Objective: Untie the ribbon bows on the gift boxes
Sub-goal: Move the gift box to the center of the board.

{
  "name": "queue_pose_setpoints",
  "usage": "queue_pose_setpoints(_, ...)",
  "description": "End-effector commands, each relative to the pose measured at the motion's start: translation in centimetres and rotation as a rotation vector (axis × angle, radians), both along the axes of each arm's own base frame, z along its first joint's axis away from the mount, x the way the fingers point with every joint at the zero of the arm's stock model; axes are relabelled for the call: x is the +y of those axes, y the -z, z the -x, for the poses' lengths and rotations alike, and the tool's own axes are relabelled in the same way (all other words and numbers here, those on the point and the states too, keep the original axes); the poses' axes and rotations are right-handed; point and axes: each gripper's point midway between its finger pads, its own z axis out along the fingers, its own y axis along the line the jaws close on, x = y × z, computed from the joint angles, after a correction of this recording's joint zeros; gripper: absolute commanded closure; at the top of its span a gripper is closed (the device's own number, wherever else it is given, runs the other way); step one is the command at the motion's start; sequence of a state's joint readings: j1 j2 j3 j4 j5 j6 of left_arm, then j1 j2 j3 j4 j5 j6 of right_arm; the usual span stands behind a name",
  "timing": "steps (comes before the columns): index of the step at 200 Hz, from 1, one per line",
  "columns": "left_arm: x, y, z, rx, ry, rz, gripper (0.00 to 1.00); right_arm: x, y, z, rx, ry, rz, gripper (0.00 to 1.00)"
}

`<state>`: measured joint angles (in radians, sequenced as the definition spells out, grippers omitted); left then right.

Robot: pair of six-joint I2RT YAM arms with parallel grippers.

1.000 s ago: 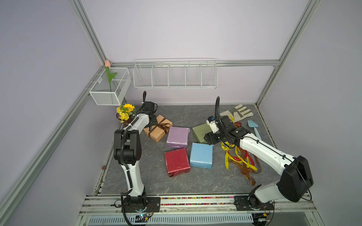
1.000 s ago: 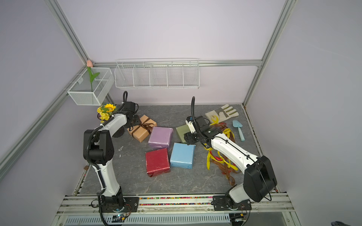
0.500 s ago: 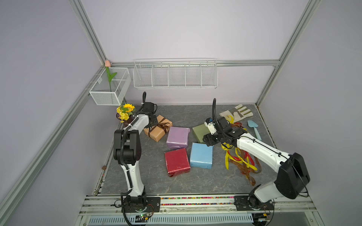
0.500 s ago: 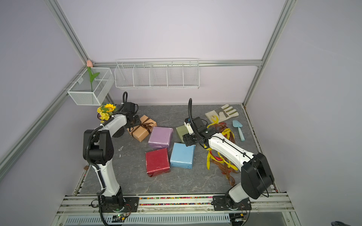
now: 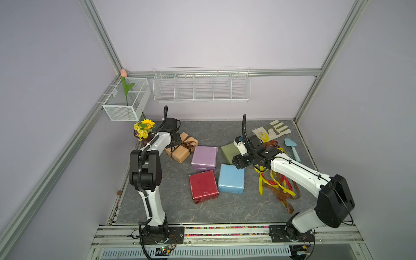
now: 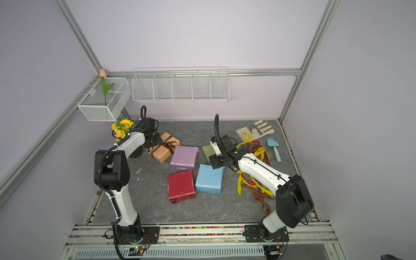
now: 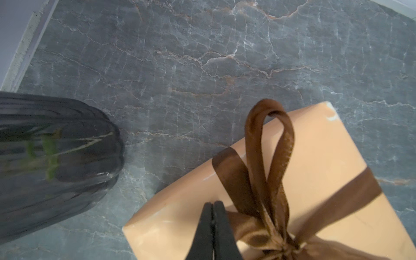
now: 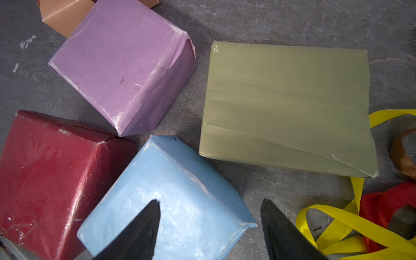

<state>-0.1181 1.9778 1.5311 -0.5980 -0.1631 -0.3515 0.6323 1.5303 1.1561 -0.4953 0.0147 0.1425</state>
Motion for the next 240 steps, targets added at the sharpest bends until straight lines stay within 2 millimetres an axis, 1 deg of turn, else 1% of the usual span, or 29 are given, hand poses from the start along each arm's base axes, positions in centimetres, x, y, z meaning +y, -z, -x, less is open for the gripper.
queue_pose_setpoints(1,0.2,-1.9,0.9,-0.019,-0.007,0.008,1.00,0.4,0.3,-0.1,-0.001,0.007,0.003,0.27)
queue_pose_setpoints(30,0.0,-3.2,1.6,-0.032,0.000,0.026,1.00,0.9,0.4,-0.1,0.000,-0.004,-0.002,0.27)
queue_pose_setpoints(50,-0.8,-4.1,2.1,-0.041,0.019,0.070,1.00,1.4,0.5,-0.1,0.004,-0.015,0.000,0.27)
queue_pose_setpoints(86,-3.0,-5.6,3.3,-0.067,0.074,0.198,1.00,2.3,0.7,0.0,0.005,-0.029,-0.005,0.27)
queue_pose_setpoints(110,-4.5,-7.2,4.2,-0.102,0.108,0.282,1.00,2.8,0.7,0.0,0.006,-0.037,-0.017,0.27)
queue_pose_setpoints(140,-6.1,-8.9,5.2,-0.133,0.146,0.353,1.00,3.3,0.6,-0.1,0.005,-0.042,-0.036,0.27)
queue_pose_setpoints(168,-8.1,-10.4,6.2,-0.160,0.192,0.415,1.00,4.0,0.7,-0.2,0.011,-0.049,-0.061,0.28)
queue_pose_setpoints(197,-9.8,-10.9,7.5,-0.172,0.224,0.432,1.00,5.5,0.5,0.0,0.019,-0.080,-0.106,0.31)
queue_pose_setpoints(215,-10.7,-10.5,8.6,-0.165,0.240,0.440,1.00,6.8,0.3,0.3,0.015,-0.120,-0.138,0.32)
queue_pose_setpoints(240,-10.6,-9.3,10.1,-0.159,0.226,0.447,1.00,9.0,-0.3,-0.1,0.015,-0.162,-0.193,0.34)
